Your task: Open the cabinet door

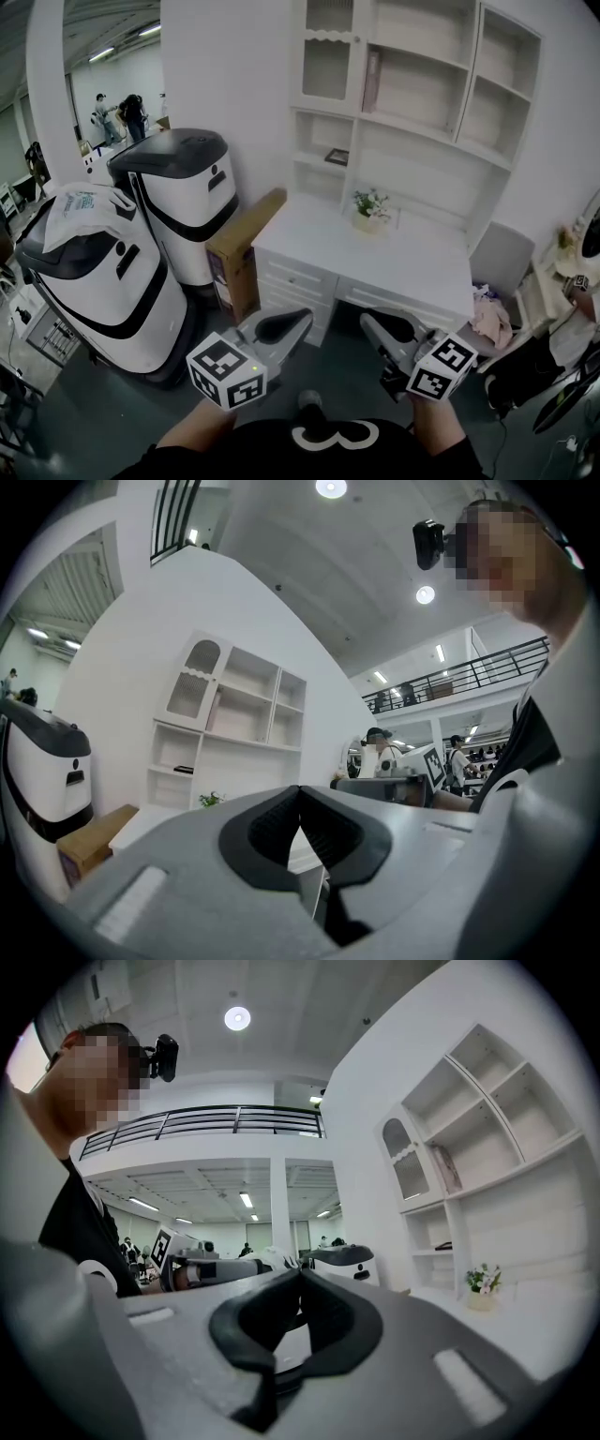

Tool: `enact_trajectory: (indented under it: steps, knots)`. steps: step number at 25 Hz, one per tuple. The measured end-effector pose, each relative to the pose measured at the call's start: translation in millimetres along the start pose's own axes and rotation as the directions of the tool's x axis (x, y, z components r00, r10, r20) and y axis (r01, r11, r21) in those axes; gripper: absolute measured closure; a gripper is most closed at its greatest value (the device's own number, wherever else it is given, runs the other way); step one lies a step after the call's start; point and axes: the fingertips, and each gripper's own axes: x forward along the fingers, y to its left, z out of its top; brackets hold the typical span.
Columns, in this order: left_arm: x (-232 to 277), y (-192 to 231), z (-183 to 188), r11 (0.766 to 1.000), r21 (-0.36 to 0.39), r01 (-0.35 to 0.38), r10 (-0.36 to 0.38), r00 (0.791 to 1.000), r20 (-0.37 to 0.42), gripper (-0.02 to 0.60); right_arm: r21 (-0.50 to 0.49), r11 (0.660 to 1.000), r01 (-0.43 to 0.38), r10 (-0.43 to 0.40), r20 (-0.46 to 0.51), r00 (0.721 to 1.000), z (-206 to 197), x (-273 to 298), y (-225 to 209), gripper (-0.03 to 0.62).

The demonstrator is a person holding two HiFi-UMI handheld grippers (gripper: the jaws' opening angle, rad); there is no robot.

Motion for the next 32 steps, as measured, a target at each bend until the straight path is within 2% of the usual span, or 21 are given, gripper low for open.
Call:
enact_trajectory:
  steps: [4, 9, 23, 27, 32]
  knots:
    - [14.7, 23.1, -0.8, 1.0, 0.012, -0.021, 0.021, 1.0, -0.007, 0.575, 0.008, 1.0, -0.017, 0.017, 0.01, 1.0, 0.5, 18.8, -23.8, 0.591]
    - [53.1, 68.6, -5.6, 0.999, 0.005, -0.035, 0.036, 0.999, -0.022, 0.575, 0.026, 0.999, -0.018, 0.017, 0.028, 0.999, 2.1, 49.0, -78.9, 0.591]
    - [251.2, 252.6, -8.8, 1.0, -0.014, -0.012, 0.011, 0.998, -0.066, 0.575, 0.011, 1.0, 0.009, -0.009, -0.012, 1.0, 19.2, 168.9, -317.3, 0.591]
    - [291.2, 277.2, 4.9, 0.999, 0.042, 0.017, -0.015, 0.999, -0.052, 0.575, -0.041, 0.999, -0.008, 0.008, -0.011, 1.0, 37.6, 192.9, -357.5, 0.591]
    - [317.0, 298.0, 29.9, 0.992, 0.124, 0.02, -0.017, 1.0, -0.021, 0.575, -0.118, 0.992, -0.041, 0.04, -0.018, 0.999, 59.3, 209.9, -378.2, 0.591]
